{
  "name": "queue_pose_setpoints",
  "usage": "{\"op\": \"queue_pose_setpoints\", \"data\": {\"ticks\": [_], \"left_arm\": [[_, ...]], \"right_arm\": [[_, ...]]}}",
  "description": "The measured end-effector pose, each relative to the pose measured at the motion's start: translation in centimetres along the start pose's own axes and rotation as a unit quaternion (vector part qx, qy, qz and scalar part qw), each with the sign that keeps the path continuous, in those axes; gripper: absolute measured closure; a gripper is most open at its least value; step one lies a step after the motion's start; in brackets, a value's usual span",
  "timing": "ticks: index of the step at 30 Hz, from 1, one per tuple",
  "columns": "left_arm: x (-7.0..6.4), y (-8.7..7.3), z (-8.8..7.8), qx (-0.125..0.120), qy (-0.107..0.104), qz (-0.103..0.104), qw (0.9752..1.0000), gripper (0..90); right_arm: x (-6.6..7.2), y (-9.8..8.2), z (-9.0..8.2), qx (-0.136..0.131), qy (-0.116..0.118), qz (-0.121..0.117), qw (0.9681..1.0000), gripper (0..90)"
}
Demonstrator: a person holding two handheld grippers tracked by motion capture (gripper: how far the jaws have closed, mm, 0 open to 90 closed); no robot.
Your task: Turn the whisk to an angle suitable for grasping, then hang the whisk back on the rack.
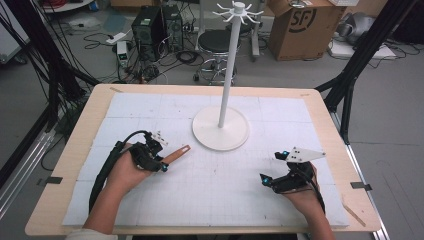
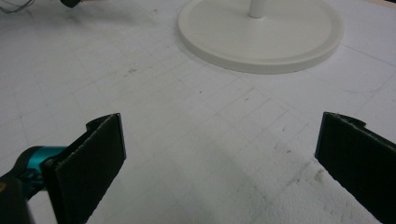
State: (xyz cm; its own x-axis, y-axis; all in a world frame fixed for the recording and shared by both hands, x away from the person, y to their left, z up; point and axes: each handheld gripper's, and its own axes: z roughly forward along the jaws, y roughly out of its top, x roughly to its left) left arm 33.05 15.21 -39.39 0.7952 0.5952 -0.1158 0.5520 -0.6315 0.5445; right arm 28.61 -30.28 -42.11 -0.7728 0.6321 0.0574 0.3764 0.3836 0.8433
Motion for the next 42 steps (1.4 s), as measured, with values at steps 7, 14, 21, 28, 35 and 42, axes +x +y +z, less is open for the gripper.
{"op": "queue_pose_setpoints", "data": {"ticks": [7, 14, 21, 28, 35, 42], "left_arm": [[-0.5, 0.6, -3.1, -0.091, -0.046, 0.002, 0.9948, 69.9], [-1.3, 1.8, -5.0, -0.143, -0.059, 0.024, 0.9878, 69.9], [-1.0, 2.1, -5.5, -0.170, -0.070, 0.021, 0.9828, 69.9], [0.1, 2.8, -6.1, -0.223, -0.101, 0.007, 0.9696, 69.9], [0.7, 4.5, -6.7, -0.259, -0.118, 0.016, 0.9586, 69.9], [1.0, 7.1, -7.6, -0.284, -0.123, 0.026, 0.9507, 69.9]], "right_arm": [[0.1, 0.1, 0.1, 0.000, 0.000, -0.001, 1.0000, 0.8], [0.1, 0.2, -0.1, -0.003, -0.004, 0.000, 1.0000, 0.8], [0.3, 0.1, -0.1, 0.000, -0.003, -0.001, 1.0000, 0.8], [0.3, 0.0, -0.2, 0.002, -0.006, 0.001, 1.0000, 0.8], [0.1, 0.0, 0.5, 0.013, -0.007, -0.006, 0.9999, 0.8], [0.3, -0.2, 0.8, 0.021, -0.003, -0.008, 0.9998, 0.8]]}}
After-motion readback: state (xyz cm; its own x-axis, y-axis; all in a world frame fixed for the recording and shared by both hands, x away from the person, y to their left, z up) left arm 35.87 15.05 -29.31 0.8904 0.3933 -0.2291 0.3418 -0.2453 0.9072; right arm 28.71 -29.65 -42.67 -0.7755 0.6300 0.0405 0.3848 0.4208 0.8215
